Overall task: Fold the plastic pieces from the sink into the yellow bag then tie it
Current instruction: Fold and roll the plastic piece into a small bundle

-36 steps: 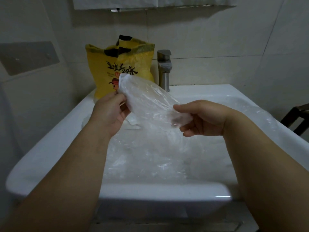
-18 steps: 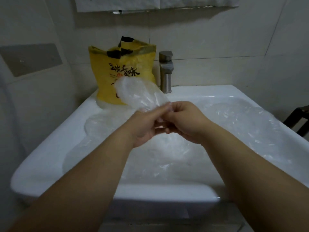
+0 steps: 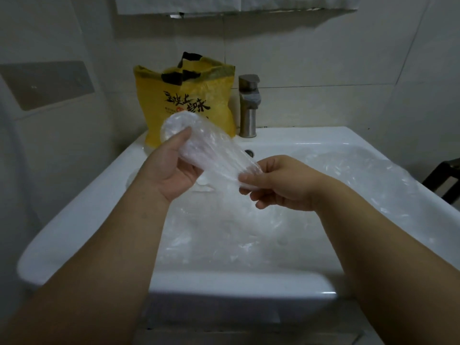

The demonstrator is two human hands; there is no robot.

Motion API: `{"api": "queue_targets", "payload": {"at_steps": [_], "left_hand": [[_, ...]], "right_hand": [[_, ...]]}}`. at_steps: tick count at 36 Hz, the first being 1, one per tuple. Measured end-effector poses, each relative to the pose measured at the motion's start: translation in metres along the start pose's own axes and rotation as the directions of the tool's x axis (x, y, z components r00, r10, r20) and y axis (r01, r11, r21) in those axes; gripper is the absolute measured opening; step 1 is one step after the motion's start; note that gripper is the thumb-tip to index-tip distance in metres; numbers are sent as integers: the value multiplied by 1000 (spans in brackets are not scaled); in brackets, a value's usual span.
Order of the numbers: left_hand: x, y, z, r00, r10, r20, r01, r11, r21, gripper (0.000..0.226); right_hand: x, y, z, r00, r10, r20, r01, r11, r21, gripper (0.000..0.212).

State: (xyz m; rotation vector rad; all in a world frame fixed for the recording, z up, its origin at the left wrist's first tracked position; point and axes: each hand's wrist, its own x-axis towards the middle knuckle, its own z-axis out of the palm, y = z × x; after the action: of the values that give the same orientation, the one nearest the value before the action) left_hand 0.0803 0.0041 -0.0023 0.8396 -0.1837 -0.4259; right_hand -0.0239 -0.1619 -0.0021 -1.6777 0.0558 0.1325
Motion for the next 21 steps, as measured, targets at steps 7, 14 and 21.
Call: {"api": "queue_targets", "payload": {"at_steps": [7,14,21], "left_hand": [[4,6,-8,995,-99,-25,97,994,-56,19],[0,-2,-2,983,-181,-43,183,981,62,28],[0,-5,-1,968,-249,-34,248,929,275,15]], "right_hand": [[2,-4,-2,974,-90,-207,96,995,23,52],[-1,5,13,845,-535,-13,405,656,-637,64],[-10,-2,25,899,-436,35,395,774,-495,13]]}}
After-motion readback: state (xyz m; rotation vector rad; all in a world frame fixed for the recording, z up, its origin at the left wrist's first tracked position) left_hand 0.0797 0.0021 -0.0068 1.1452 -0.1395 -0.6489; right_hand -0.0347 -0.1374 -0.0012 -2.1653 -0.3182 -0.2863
